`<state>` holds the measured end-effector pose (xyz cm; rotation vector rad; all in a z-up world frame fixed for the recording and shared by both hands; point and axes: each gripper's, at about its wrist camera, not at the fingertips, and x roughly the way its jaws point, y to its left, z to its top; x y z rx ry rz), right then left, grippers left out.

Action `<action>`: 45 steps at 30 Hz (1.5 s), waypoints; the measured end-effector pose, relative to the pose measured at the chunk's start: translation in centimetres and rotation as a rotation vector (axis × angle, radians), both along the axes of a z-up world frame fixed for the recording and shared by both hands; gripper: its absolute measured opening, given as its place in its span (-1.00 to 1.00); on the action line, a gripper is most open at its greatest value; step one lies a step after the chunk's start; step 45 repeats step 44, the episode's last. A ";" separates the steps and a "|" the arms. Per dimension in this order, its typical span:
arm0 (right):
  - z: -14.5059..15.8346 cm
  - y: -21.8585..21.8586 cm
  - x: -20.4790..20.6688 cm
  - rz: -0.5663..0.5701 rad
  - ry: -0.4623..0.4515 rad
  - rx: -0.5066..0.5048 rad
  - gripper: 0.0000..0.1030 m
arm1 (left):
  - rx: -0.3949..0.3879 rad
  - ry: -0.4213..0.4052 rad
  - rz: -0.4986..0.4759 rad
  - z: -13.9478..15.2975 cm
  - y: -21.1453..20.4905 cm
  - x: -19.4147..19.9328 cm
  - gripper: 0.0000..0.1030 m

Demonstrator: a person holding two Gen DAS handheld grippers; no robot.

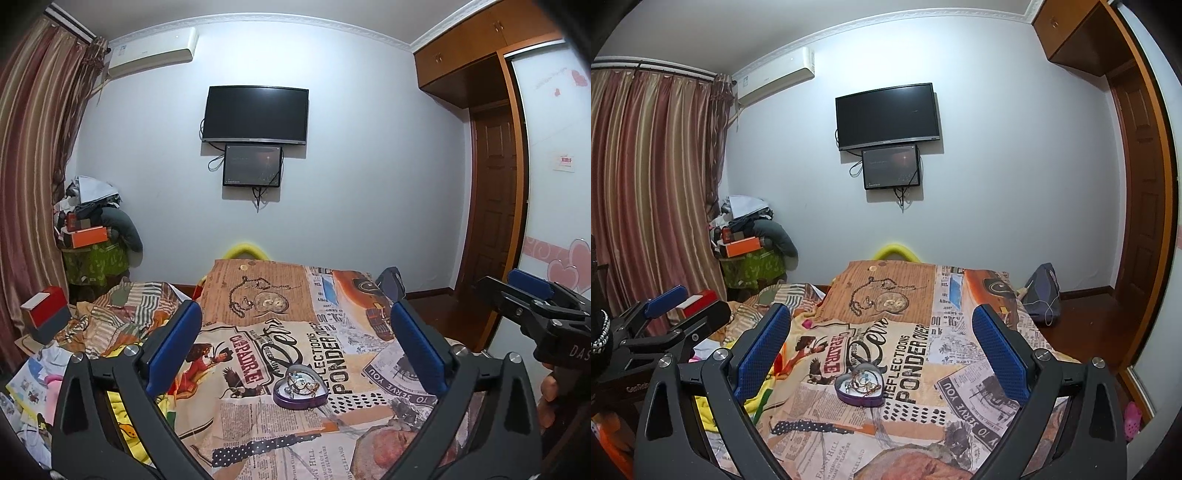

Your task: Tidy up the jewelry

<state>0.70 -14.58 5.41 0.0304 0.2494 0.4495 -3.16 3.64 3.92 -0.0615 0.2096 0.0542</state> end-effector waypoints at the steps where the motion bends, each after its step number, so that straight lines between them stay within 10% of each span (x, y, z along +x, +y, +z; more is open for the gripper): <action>1: 0.0 0.0 0.0 0.000 0.000 0.000 0.90 | 0.000 0.002 0.004 0.0 0.0 0.1 0.99; 45: 0.3 -0.2 0.1 -0.020 0.015 0.006 0.91 | -0.042 0.033 -0.040 -0.5 0.4 0.9 0.99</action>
